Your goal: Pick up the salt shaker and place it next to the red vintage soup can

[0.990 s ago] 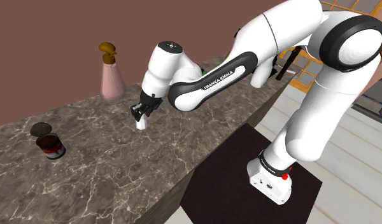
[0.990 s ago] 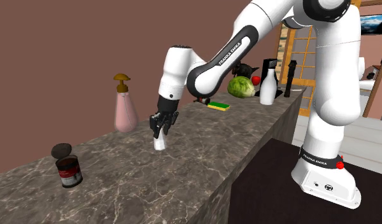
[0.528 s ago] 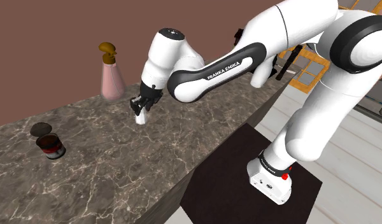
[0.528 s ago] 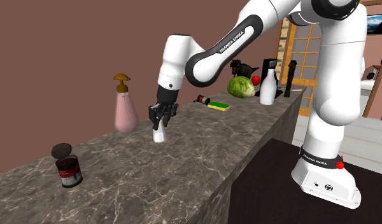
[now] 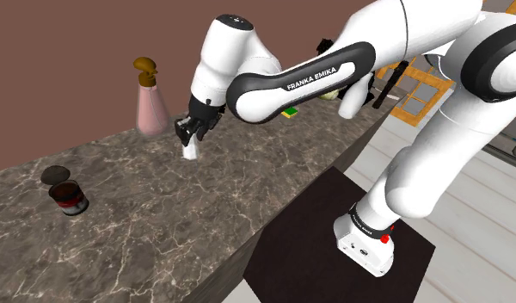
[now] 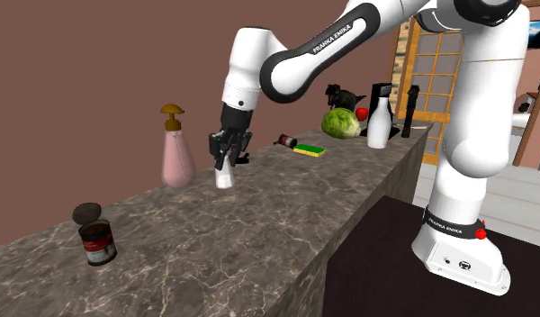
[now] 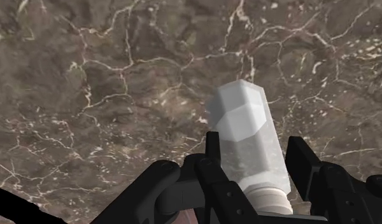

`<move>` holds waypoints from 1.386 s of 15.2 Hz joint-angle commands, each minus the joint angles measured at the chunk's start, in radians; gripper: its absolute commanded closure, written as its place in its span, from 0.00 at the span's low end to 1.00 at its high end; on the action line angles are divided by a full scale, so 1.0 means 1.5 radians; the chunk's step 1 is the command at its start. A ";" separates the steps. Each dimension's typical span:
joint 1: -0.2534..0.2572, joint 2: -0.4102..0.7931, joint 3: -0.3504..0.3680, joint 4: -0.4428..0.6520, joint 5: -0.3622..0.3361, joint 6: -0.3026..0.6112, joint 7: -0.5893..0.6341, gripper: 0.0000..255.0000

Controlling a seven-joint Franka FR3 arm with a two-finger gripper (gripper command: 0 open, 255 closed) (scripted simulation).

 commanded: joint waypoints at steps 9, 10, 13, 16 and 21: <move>-0.002 -0.037 0.000 0.053 0.028 -0.086 -0.021 1.00; -0.003 -0.040 0.000 0.059 0.030 -0.094 -0.022 1.00; -0.003 -0.048 0.000 0.078 0.035 -0.120 -0.026 1.00; -0.003 -0.054 -0.001 0.098 0.040 -0.146 -0.029 1.00; -0.025 -0.089 -0.028 0.071 0.073 -0.151 -0.093 1.00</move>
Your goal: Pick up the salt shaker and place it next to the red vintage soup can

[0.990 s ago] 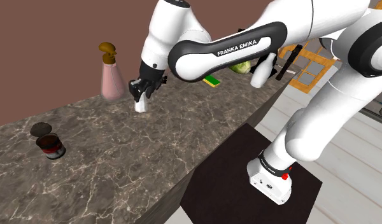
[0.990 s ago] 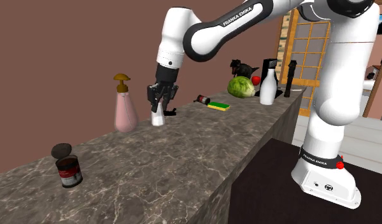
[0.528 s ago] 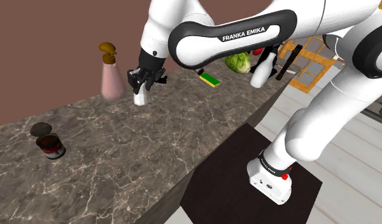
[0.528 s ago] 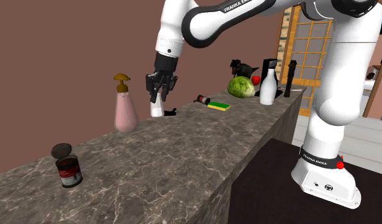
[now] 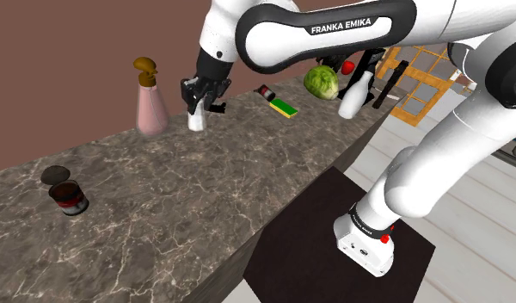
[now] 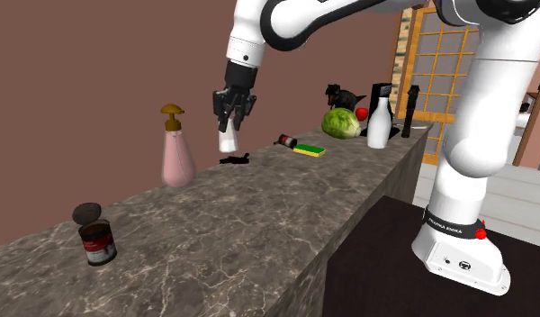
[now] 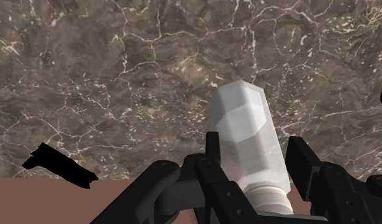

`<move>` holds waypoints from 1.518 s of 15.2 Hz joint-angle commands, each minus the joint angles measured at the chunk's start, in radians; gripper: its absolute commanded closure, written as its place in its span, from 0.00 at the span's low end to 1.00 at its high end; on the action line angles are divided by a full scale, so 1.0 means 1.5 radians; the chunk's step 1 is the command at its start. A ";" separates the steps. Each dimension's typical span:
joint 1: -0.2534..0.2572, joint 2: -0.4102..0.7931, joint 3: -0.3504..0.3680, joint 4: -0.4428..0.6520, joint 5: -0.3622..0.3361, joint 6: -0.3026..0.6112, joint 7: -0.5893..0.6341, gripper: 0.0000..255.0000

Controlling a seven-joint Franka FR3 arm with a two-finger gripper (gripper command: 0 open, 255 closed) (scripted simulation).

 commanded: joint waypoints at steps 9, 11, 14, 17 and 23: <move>-0.062 -0.067 -0.101 -0.075 0.070 0.003 -0.198 1.00; -0.074 -0.072 -0.122 -0.080 0.078 0.000 -0.235 1.00; -0.092 -0.074 -0.153 -0.083 0.088 -0.005 -0.289 1.00; -0.111 -0.070 -0.184 -0.079 0.095 -0.012 -0.342 1.00; -0.149 -0.046 -0.242 -0.049 0.107 -0.031 -0.443 1.00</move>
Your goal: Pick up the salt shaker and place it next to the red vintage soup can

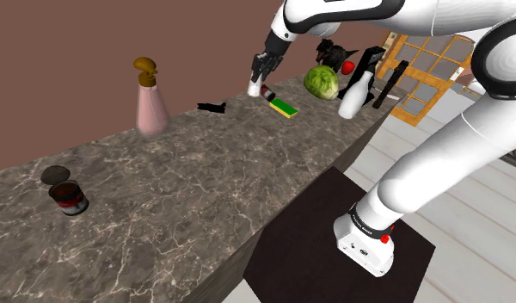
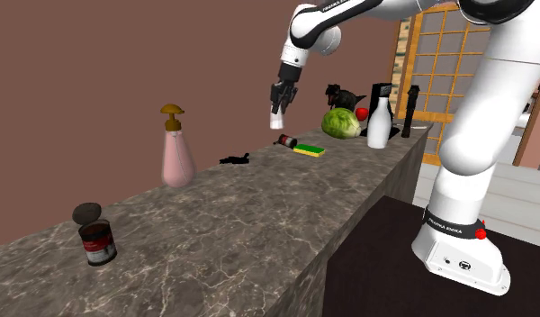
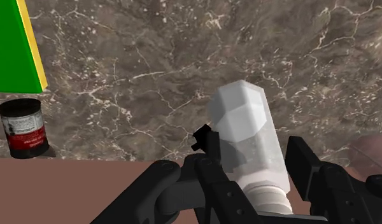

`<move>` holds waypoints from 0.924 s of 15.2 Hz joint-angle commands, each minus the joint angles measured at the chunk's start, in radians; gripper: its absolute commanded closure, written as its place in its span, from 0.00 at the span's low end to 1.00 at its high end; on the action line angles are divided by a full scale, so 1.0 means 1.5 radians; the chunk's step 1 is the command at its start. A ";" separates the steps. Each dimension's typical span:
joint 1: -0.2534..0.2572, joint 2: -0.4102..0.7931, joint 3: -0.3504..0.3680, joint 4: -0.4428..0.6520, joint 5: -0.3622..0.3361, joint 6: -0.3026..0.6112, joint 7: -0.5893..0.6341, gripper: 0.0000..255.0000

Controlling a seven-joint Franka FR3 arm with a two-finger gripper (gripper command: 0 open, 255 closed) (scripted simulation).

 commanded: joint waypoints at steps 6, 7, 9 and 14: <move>-0.047 0.052 -0.064 0.063 0.017 -0.030 -0.117 1.00; -0.054 0.062 -0.072 0.076 0.019 -0.036 -0.132 1.00; -0.068 0.083 -0.088 0.103 0.025 -0.047 -0.163 1.00; -0.094 0.131 -0.113 0.146 0.040 -0.054 -0.220 1.00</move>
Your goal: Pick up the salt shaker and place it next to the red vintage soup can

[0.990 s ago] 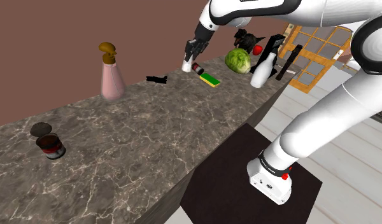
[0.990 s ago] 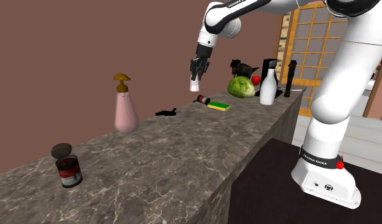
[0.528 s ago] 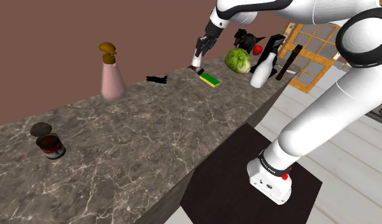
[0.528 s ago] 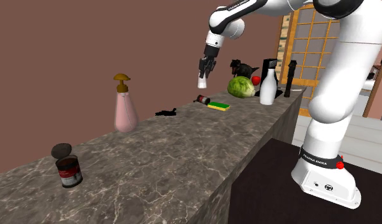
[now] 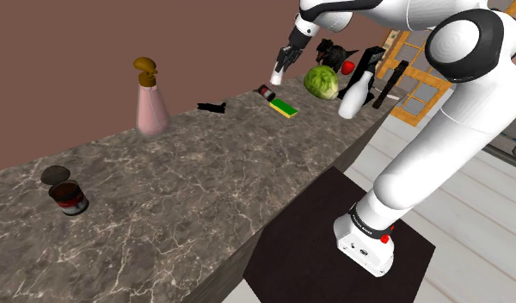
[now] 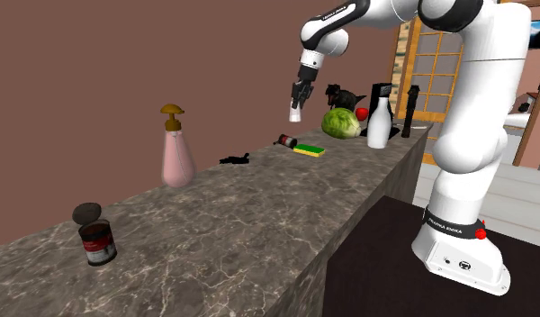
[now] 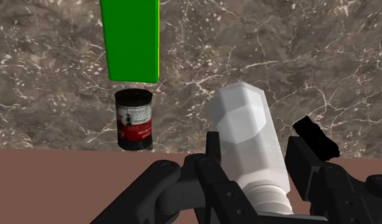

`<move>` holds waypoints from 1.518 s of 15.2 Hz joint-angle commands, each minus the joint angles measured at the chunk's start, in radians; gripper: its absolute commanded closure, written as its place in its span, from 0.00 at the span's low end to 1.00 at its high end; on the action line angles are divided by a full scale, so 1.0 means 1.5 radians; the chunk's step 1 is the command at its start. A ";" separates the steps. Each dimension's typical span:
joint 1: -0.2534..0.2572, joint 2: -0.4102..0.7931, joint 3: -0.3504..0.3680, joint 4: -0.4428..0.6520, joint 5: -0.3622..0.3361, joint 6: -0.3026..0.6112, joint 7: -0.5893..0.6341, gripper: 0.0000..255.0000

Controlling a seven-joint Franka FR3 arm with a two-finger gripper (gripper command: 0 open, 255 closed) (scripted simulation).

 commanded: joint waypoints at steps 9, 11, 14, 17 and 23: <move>-0.001 0.023 0.000 -0.057 0.015 0.078 -0.025 1.00; -0.001 0.029 0.001 -0.068 0.018 0.094 -0.030 1.00; 0.000 0.038 0.002 -0.084 0.024 0.118 -0.037 1.00; 0.000 0.048 0.003 -0.098 0.030 0.142 -0.045 1.00; -0.001 0.073 0.006 -0.123 0.045 0.189 -0.062 1.00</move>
